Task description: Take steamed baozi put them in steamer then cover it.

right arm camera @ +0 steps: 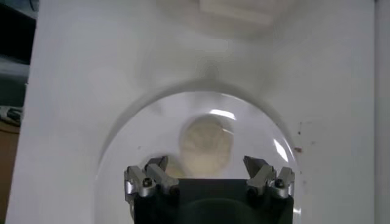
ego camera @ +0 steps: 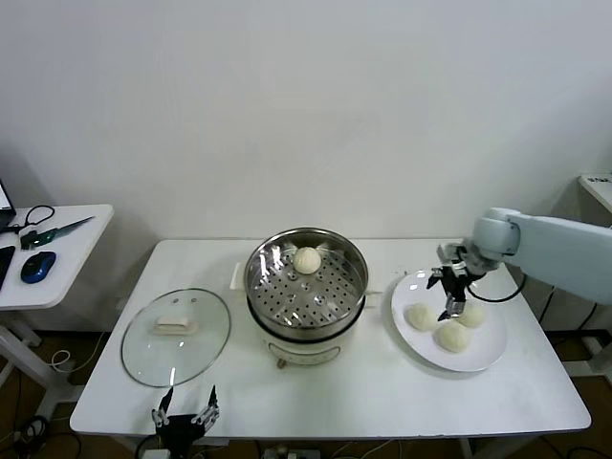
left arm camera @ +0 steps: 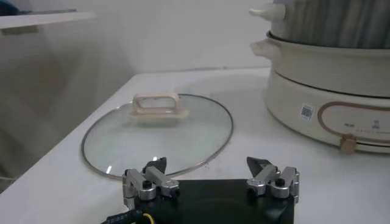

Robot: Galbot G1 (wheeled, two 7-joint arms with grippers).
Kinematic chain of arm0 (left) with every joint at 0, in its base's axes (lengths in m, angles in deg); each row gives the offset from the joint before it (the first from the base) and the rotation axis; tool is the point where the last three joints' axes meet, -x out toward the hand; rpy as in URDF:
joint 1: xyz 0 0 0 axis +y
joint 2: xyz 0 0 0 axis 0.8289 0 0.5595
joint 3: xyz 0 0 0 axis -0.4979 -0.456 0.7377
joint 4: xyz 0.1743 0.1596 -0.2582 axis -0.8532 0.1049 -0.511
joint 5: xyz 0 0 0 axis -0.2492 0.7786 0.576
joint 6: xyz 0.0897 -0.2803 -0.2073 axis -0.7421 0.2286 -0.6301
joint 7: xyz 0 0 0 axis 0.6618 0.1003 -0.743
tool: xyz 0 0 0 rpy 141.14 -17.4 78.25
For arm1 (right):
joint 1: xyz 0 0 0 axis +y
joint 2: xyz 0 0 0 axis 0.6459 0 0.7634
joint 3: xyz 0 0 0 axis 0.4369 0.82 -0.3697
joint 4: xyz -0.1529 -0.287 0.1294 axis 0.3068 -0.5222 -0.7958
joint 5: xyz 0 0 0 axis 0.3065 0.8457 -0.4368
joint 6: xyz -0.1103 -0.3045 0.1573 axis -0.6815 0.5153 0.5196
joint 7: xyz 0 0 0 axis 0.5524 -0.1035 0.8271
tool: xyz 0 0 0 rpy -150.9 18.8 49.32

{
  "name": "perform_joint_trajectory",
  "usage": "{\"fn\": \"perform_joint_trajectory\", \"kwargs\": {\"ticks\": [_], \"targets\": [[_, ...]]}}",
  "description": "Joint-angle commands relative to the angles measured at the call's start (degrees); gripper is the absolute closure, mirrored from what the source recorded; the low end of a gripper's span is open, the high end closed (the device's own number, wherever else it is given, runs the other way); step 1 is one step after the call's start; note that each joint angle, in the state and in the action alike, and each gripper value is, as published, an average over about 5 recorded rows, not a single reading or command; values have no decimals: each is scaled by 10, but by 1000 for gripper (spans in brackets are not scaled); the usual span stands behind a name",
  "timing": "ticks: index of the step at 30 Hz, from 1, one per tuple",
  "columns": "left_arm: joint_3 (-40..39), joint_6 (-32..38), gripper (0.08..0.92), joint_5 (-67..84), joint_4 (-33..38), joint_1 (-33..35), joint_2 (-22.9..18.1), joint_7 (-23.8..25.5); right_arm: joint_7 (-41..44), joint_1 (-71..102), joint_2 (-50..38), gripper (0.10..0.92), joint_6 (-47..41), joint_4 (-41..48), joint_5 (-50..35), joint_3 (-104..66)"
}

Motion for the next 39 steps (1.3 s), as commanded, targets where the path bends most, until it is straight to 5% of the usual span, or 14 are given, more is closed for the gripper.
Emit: {"fn": "perform_joint_trajectory", "kwargs": {"ticks": [1, 24, 39], "targets": [[2, 1, 177, -1, -2, 2, 0, 0, -6, 113, 26, 203, -30, 63, 43, -93], [4, 0, 177, -1, 12, 9, -1, -1, 10, 76, 17, 340, -24, 55, 12, -114], [0, -3, 177, -2, 27, 15, 2, 0, 63, -399, 110, 355, -14, -78, -244, 141]]}}
